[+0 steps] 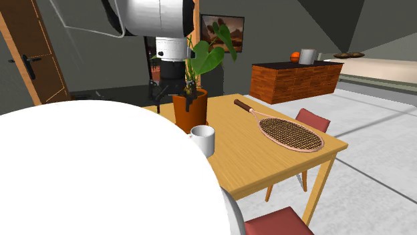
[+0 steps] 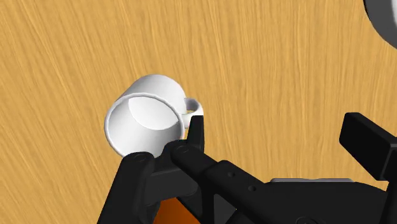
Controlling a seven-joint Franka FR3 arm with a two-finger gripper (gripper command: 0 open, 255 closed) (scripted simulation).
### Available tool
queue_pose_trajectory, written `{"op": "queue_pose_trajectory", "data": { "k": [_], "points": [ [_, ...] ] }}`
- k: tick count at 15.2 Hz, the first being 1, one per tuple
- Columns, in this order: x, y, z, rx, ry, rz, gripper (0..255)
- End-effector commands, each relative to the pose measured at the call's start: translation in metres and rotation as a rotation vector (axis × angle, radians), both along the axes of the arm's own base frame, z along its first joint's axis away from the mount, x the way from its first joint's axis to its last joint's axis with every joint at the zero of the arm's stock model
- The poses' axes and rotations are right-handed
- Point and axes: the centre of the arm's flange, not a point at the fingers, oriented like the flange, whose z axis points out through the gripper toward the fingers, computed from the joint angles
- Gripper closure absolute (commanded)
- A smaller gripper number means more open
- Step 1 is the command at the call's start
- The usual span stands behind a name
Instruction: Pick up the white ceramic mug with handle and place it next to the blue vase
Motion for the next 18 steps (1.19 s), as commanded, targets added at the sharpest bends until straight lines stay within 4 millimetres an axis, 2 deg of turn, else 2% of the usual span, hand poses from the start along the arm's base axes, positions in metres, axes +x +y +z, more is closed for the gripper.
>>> {"op": "queue_pose_trajectory", "data": {
  "k": [1,14,18],
  "points": [
    [0.007,-0.022,-0.016,-0.005,0.013,-0.006,0],
    [0.042,-0.159,-0.111,-0.033,0.097,-0.047,0],
    [0.041,-0.162,-0.13,-0.034,0.099,-0.048,0]
  ]
}}
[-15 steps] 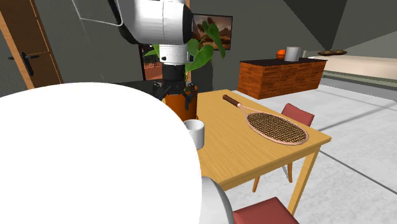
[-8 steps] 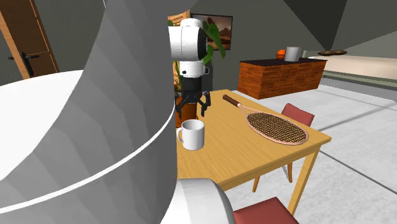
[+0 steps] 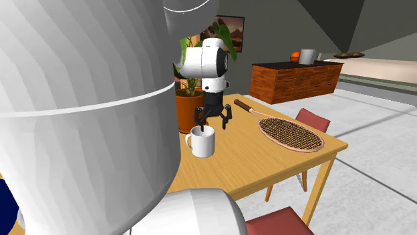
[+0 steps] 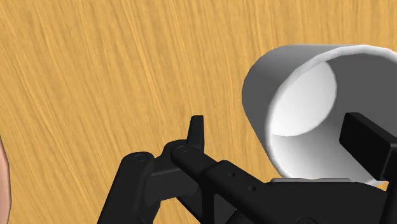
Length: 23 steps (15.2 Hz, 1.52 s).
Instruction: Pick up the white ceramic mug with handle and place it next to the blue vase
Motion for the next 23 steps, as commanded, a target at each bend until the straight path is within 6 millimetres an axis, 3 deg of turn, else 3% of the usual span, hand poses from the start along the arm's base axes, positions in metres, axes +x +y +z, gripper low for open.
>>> {"op": "queue_pose_trajectory", "data": {
  "k": [1,4,12,13,23],
  "points": [
    [-0.002,-0.001,-0.011,0.0,0.0,0.0,0],
    [-0.004,0.0,-0.03,0.0,0.0,0.0,0],
    [-0.004,0.0,-0.03,0.0,0.0,0.0,0],
    [-0.004,0.0,-0.03,0.0,0.0,0.0,255],
    [-0.004,0.0,-0.025,0.0,0.0,0.0,255]
  ]
}}
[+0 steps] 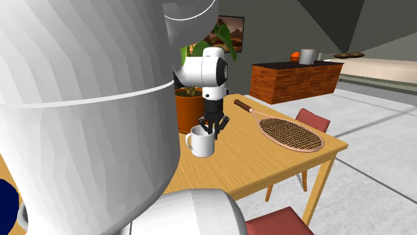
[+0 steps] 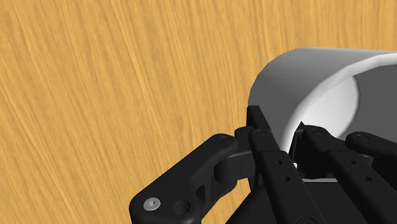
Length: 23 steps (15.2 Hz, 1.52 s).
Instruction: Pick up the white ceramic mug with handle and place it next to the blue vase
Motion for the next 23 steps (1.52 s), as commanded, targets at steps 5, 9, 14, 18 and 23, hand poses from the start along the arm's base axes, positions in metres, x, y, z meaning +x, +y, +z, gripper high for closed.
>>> {"op": "queue_pose_trajectory", "data": {
  "k": [5,9,14,18,23],
  "points": [
    [0.0,0.0,0.029,0.0,0.0,0.0,255],
    [0.0,0.0,0.05,0.0,0.0,0.0,255],
    [0.0,0.0,0.077,0.0,0.0,0.0,255],
    [0.0,0.0,0.098,0.0,0.0,0.0,255],
    [0.0,0.0,0.124,0.0,0.0,0.0,255]
  ]
}}
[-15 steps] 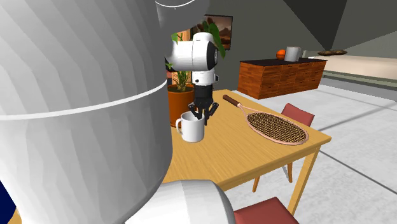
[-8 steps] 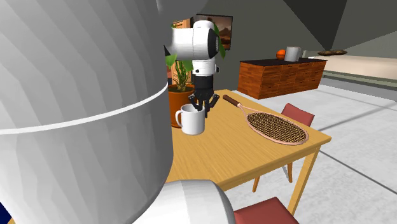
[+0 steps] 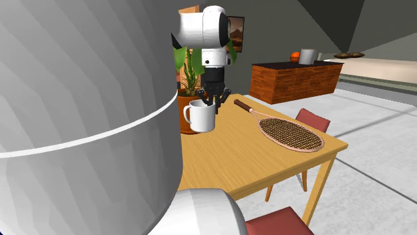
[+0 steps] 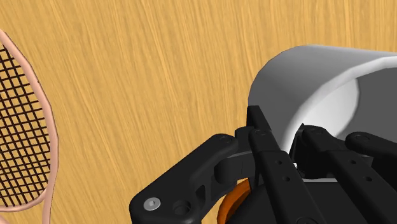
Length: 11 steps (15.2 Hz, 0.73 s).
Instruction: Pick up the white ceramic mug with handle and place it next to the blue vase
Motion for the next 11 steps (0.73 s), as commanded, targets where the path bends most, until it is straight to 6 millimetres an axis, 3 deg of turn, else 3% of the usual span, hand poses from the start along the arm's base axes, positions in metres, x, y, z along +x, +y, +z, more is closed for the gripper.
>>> {"op": "queue_pose_trajectory", "data": {
  "k": [1,11],
  "points": [
    [0.0,0.0,0.012,0.0,0.0,0.0,255],
    [0.0,0.0,0.065,0.0,0.0,0.0,255]
  ]
}}
